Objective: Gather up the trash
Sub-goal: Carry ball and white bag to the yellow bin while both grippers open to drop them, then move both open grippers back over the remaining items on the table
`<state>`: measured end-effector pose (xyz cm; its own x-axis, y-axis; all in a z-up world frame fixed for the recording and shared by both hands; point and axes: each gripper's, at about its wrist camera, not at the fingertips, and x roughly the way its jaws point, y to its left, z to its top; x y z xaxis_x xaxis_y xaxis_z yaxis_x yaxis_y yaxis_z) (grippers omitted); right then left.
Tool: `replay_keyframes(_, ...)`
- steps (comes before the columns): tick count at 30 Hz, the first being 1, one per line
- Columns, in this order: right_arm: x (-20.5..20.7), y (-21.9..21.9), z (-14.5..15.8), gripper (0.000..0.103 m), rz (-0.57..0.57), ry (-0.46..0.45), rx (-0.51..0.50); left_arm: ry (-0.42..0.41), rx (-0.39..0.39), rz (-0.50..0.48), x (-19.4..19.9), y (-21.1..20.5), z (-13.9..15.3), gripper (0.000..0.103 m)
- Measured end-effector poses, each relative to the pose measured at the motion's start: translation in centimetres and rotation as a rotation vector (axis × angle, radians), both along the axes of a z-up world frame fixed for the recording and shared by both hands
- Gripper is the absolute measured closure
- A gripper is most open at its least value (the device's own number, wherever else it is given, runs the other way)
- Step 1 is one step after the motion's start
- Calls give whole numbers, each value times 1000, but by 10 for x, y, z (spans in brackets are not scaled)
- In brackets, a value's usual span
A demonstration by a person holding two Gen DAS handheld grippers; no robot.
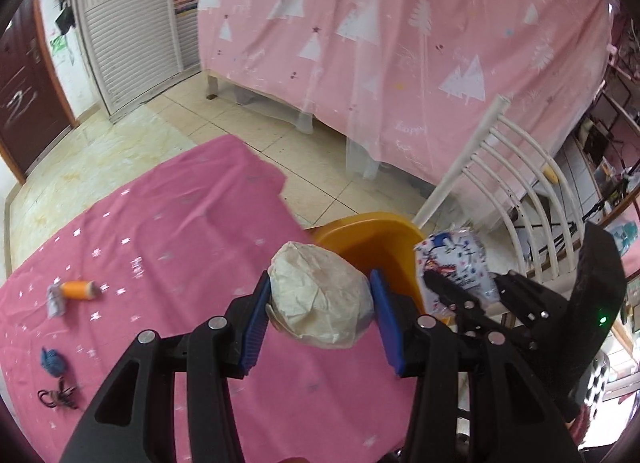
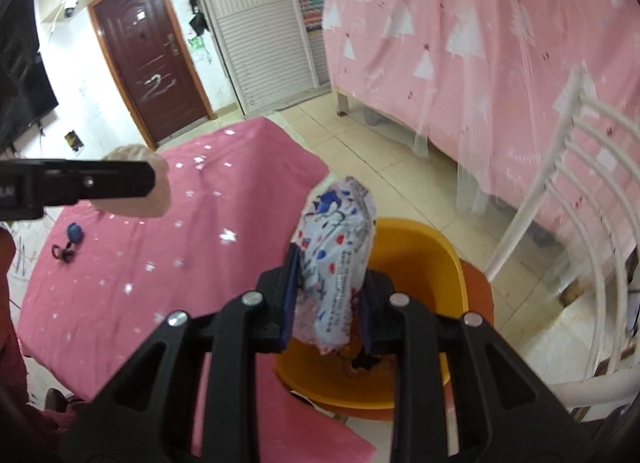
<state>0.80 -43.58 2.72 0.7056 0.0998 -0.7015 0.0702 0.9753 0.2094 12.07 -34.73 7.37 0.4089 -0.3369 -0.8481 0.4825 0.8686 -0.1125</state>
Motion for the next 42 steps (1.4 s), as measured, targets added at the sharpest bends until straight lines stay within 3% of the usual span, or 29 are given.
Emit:
replay_keyframes(6,9,-19,-28,79,-22,34,52,25,14,-13,7,-44,-22,60)
replay_keyframes(16,17,-34,-53,77,-41,71,92,46,35,-20,18,-78,-49,59)
replay_keyframes(18,17,-36,-55,74,-45,74,98,50,35,-12,20,-79,-51,55)
replay_keyframes(19,16,-37,-55,64,-50,73,100,49,36,-6,21,-79,-52,49)
replay_keyframes(20,16,-38,-55,52,-56,71,101,51,33,-2,21,-79,-52,42)
replay_keyframes(23,16,-43,-56,49,-60,65,108,55,30,20,24,-78,-54,32)
replay_keyframes(33,14,-39,-54,48,-59,54,100,62,11,69,30,-55,-54,27)
replay_keyframes(37,11,-30,-41,41,-73,24,60,53,-9,88,29,-36,-46,27)
replay_keyframes(42,10,-13,-20,41,-62,-11,26,22,-36,109,25,-5,-29,26)
